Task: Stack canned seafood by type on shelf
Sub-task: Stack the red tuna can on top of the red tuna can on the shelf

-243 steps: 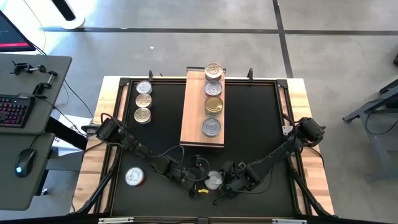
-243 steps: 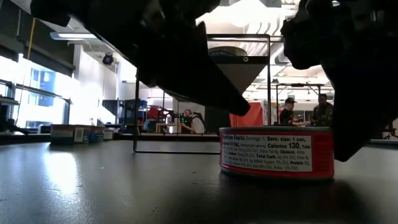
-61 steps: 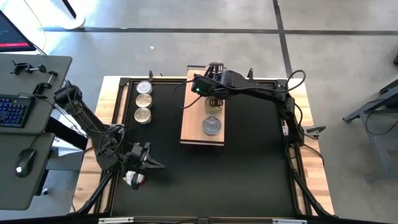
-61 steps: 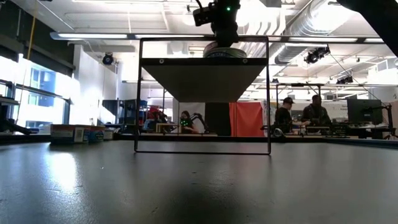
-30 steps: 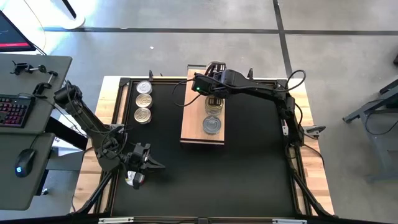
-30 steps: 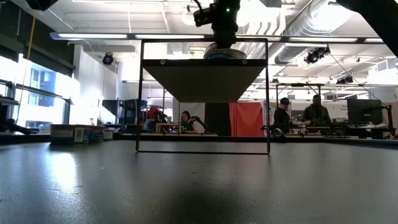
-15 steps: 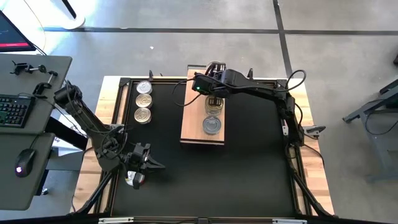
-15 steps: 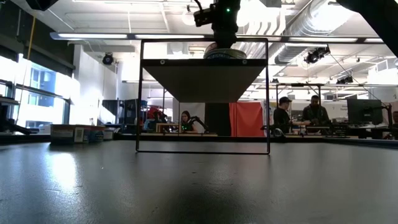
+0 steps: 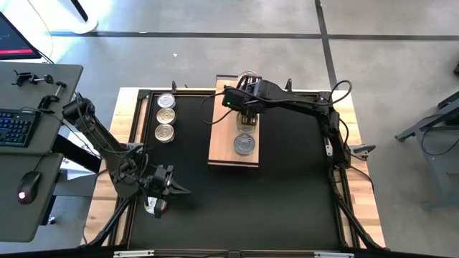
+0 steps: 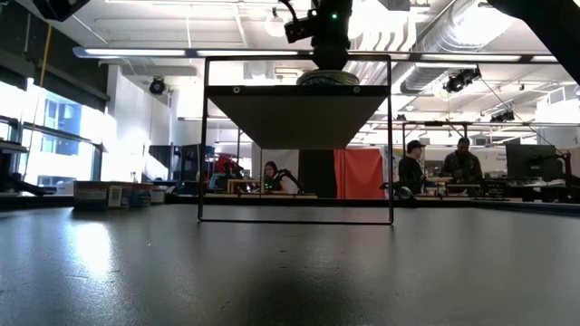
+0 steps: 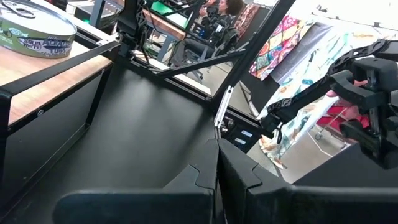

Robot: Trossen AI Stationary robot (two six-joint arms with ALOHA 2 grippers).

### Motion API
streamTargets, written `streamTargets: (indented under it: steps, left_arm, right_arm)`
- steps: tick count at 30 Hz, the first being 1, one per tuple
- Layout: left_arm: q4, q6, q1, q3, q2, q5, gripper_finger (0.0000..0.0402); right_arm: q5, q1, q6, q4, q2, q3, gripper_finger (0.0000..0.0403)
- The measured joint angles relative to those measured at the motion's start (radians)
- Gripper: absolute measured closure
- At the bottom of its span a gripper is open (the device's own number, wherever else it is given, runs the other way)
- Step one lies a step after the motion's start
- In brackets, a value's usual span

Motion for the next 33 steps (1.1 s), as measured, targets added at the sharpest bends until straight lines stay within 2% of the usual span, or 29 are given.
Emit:
streamTargets:
  steps: [33]
  left_arm:
    - [-0.041, -0.018, 0.0, 0.0, 0.0, 0.0, 0.0401]
  right_arm:
    - [0.004, 0.052, -0.012, -0.013, -0.002, 0.001, 0.0158]
